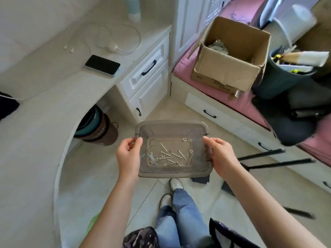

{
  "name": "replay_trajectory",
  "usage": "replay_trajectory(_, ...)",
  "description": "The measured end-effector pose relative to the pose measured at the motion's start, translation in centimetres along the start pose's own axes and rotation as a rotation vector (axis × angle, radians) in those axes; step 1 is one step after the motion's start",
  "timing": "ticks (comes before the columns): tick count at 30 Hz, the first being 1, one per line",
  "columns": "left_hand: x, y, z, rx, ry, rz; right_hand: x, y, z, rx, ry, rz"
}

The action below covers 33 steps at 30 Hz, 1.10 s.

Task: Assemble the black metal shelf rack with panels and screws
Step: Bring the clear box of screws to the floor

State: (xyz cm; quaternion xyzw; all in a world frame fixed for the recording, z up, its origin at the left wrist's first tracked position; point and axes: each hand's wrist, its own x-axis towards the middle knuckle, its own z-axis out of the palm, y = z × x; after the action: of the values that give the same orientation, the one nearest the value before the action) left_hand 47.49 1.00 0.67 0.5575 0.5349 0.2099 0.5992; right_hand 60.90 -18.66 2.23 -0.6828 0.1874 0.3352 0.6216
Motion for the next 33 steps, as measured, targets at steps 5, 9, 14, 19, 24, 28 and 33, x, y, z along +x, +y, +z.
replay_trajectory(5,-1.8,-0.2,2.9,0.075,-0.185,0.056,-2.2,2.9,-4.7,0.151,0.151,0.021)
replay_trajectory(9,-3.8,-0.4,6.0,0.125,-0.312,0.086,-3.7,4.4,-8.7,0.268,0.251,0.006)
replay_trajectory(14,-7.1,-0.3,11.1,0.196,-0.475,0.155,-5.1,5.9,-14.3,0.414,0.364,-0.027)
replay_trajectory(19,-12.1,-1.1,16.4,0.243,-0.612,0.201,-6.8,7.1,-21.1,0.536,0.453,-0.074)
replay_trajectory(24,-18.0,-3.0,21.0,0.274,-0.658,0.229,-8.1,8.4,-27.9,0.593,0.507,-0.079)
replay_trajectory(28,-22.9,-5.1,24.5,0.31,-0.658,0.219,-9.1,9.2,-33.7,0.617,0.539,-0.067)
replay_trajectory(33,-28.1,-7.5,28.0,0.323,-0.673,0.207,-10.0,10.2,-40.1,0.605,0.578,-0.062)
